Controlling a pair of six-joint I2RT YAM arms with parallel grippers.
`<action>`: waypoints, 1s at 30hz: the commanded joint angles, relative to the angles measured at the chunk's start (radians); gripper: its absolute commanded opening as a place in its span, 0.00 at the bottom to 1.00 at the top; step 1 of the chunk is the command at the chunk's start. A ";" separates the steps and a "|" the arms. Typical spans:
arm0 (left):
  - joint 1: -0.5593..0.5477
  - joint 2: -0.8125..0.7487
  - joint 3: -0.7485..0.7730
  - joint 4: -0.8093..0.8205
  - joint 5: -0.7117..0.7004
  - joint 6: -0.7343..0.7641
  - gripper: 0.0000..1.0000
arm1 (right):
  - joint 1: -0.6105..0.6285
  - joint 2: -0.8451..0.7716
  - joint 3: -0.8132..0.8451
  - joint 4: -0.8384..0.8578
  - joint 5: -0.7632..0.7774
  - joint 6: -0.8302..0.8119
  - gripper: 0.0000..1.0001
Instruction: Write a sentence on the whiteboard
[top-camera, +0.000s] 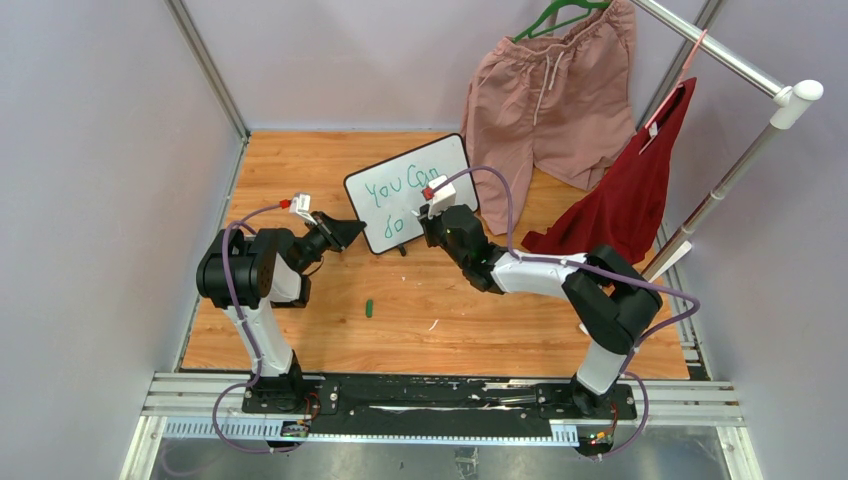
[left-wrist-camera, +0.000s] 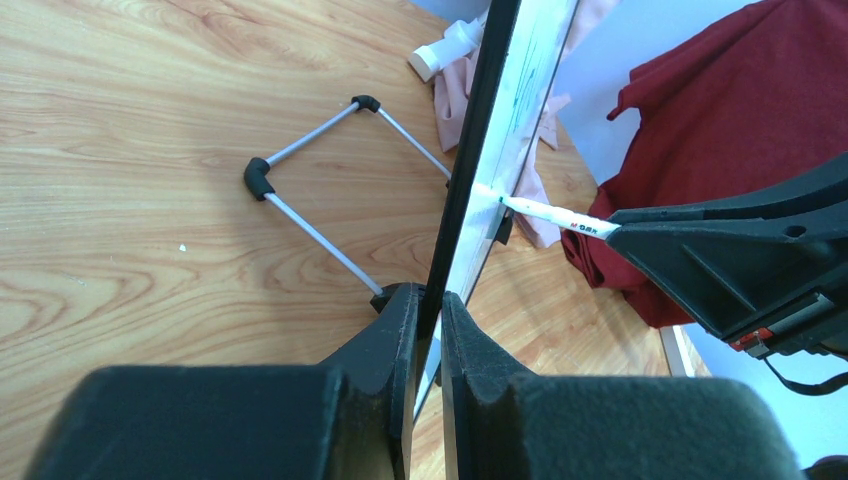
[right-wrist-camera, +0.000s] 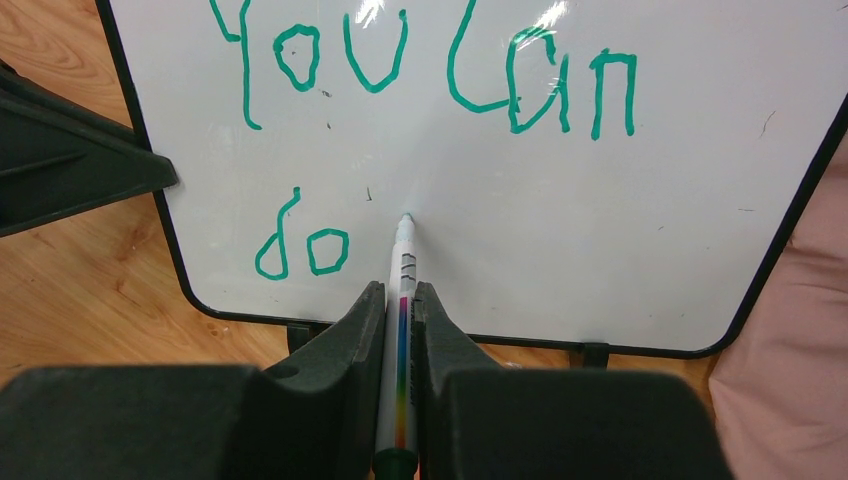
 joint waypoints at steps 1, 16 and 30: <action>-0.004 0.022 -0.003 0.034 0.000 0.014 0.00 | 0.008 0.020 0.021 -0.022 0.026 0.014 0.00; -0.005 0.021 -0.003 0.033 0.000 0.014 0.00 | 0.010 0.009 -0.027 -0.034 0.014 0.039 0.00; -0.005 0.021 -0.003 0.034 0.000 0.016 0.00 | 0.009 -0.002 -0.062 -0.042 0.020 0.048 0.00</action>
